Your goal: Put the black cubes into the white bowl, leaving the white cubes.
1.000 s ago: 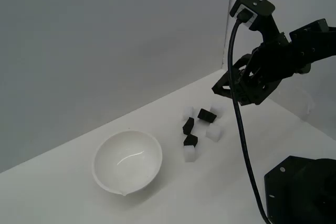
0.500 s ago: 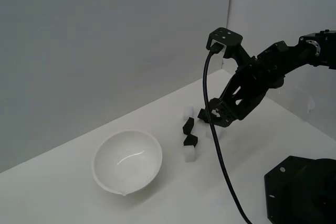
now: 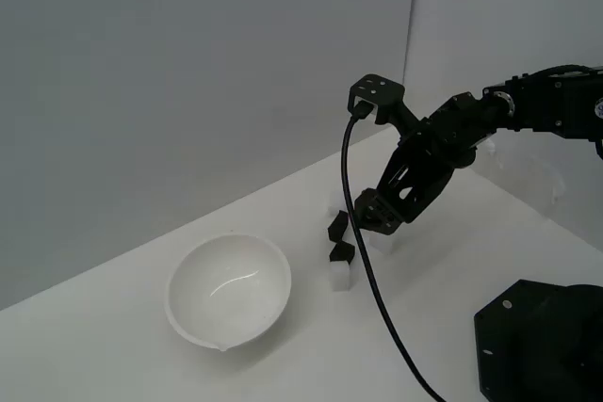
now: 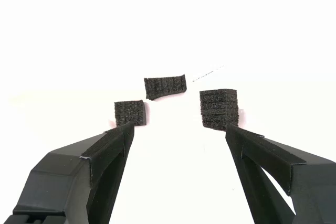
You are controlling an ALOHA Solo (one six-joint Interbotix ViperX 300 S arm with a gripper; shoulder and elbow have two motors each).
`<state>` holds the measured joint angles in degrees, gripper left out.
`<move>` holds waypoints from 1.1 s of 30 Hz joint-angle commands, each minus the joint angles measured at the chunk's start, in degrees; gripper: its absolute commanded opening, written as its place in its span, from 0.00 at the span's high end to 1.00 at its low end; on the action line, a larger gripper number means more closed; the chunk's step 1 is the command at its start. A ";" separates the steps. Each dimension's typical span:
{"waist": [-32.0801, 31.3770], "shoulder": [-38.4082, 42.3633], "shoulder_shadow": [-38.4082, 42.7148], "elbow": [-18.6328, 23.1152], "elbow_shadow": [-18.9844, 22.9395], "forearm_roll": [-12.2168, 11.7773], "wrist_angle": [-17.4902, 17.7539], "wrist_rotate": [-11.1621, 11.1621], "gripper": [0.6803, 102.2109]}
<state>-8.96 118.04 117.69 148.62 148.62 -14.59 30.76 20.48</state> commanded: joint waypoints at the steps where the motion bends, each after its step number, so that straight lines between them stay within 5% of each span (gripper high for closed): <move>1: -0.09 -1.93 -1.58 -0.79 -0.97 -0.44 0.00 0.62 0.02; 10: 3.25 -6.24 -5.98 -2.29 -2.46 -0.09 -2.02 4.39 0.02; 33: 3.43 -16.87 -16.61 -6.68 -6.77 -0.09 -3.60 4.75 0.02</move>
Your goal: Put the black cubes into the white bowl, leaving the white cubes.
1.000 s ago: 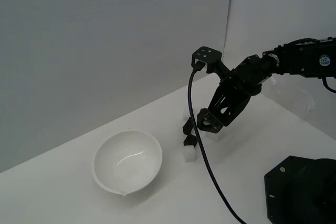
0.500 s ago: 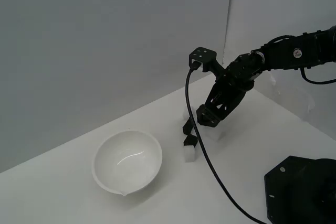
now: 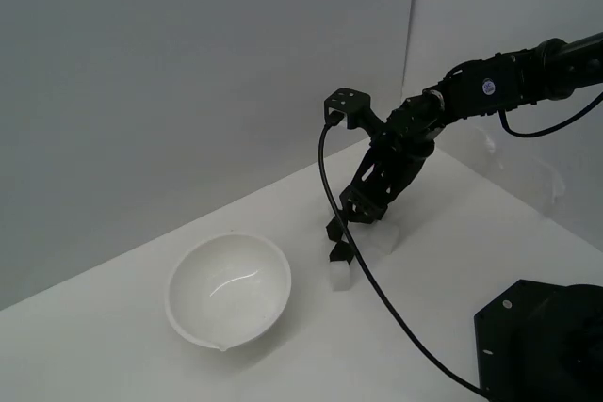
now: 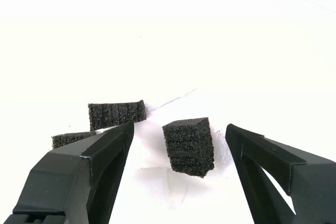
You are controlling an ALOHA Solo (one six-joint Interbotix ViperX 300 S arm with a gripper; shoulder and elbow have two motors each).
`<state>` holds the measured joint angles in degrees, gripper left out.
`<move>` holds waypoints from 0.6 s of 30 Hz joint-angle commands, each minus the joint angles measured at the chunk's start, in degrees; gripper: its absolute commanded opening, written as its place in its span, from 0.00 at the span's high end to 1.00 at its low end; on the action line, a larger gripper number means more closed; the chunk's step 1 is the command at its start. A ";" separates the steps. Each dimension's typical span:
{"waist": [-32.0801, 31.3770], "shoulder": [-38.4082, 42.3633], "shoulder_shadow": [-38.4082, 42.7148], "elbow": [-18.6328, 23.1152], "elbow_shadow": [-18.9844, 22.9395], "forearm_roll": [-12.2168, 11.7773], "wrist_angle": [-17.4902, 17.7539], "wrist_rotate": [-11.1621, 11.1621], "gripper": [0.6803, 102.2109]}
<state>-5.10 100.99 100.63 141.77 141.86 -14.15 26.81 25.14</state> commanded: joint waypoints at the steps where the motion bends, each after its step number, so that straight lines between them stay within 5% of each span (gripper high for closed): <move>1: -0.44 0.26 0.62 0.26 0.09 -0.62 0.44 0.09 0.02; 18: -0.88 9.05 9.40 3.34 3.25 -1.76 4.92 -0.18 0.02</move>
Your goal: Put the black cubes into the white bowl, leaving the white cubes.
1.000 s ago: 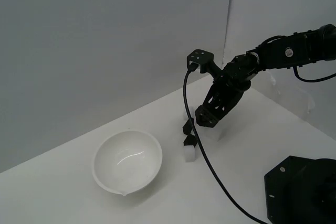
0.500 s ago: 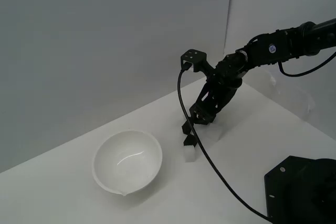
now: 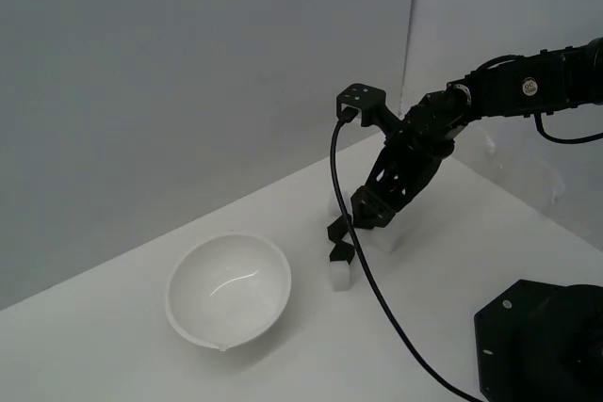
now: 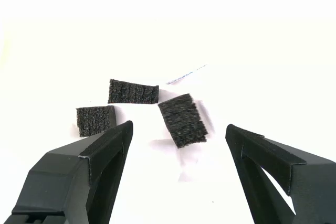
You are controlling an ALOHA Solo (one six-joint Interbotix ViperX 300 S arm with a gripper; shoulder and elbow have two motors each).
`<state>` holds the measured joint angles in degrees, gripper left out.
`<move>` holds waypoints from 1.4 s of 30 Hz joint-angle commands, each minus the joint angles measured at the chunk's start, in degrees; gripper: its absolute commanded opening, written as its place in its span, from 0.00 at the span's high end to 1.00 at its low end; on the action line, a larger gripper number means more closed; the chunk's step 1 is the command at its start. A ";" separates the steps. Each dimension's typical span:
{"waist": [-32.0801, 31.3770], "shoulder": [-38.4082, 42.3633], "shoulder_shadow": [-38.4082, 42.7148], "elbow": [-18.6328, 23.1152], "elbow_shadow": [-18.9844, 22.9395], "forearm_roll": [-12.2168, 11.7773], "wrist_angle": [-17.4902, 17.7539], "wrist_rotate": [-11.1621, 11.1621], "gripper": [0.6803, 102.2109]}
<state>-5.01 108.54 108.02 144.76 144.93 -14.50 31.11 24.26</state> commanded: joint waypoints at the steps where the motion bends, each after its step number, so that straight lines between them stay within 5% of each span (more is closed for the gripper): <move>1: -1.23 1.93 2.37 0.62 0.44 -1.41 0.62 0.79 0.02; 23: -5.45 -0.09 0.35 1.23 0.97 -2.99 -1.14 0.35 0.02; 42: -2.02 -2.37 -2.02 -1.76 -2.11 0.53 -1.58 0.97 0.02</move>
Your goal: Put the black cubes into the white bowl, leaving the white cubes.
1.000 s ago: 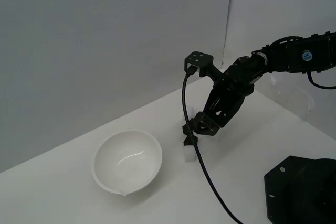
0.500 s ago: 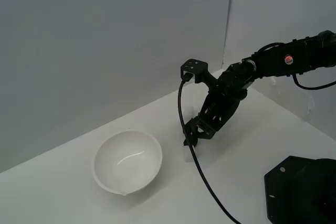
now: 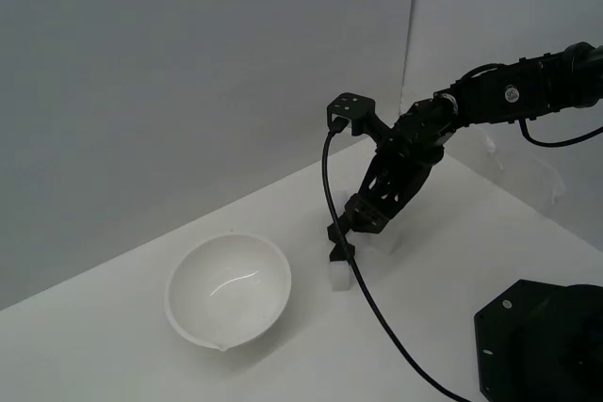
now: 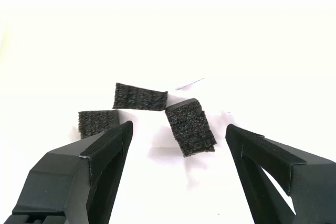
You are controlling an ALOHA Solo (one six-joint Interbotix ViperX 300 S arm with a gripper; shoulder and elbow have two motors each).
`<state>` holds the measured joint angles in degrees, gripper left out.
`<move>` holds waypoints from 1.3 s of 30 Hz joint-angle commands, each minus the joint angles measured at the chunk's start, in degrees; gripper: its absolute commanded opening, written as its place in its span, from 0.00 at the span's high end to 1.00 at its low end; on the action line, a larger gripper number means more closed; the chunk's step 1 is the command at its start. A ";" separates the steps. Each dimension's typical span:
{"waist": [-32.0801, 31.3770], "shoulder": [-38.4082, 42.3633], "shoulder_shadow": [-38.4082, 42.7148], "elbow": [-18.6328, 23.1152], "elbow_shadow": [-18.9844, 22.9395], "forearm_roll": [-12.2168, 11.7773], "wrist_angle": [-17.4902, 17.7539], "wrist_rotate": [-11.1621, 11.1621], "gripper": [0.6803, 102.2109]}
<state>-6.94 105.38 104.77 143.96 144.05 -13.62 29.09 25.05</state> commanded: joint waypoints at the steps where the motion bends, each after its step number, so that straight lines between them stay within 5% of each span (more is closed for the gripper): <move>1: 0.18 0.09 0.70 -1.14 -1.41 0.00 0.44 0.44 0.02; 8: 0.62 -3.25 -2.64 -2.29 -2.55 0.00 0.44 0.70 0.06; 13: 0.62 -5.01 -4.48 -2.46 -2.64 0.00 0.44 0.62 0.32; 17: 0.62 -5.80 -5.10 -2.29 -2.46 0.00 0.53 0.62 0.38; 19: 0.62 -5.71 -5.10 -2.29 -2.46 0.00 0.88 0.62 0.49; 23: 0.70 -5.36 -4.75 -2.37 -2.55 0.00 1.32 0.70 0.89; 25: 0.70 -4.66 -3.96 -2.46 -2.72 0.00 2.02 0.62 0.98; 39: -3.08 8.70 9.14 -7.29 -7.56 -2.11 10.20 -0.44 0.98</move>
<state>-7.73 111.88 111.36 138.52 138.69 -14.24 38.58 24.17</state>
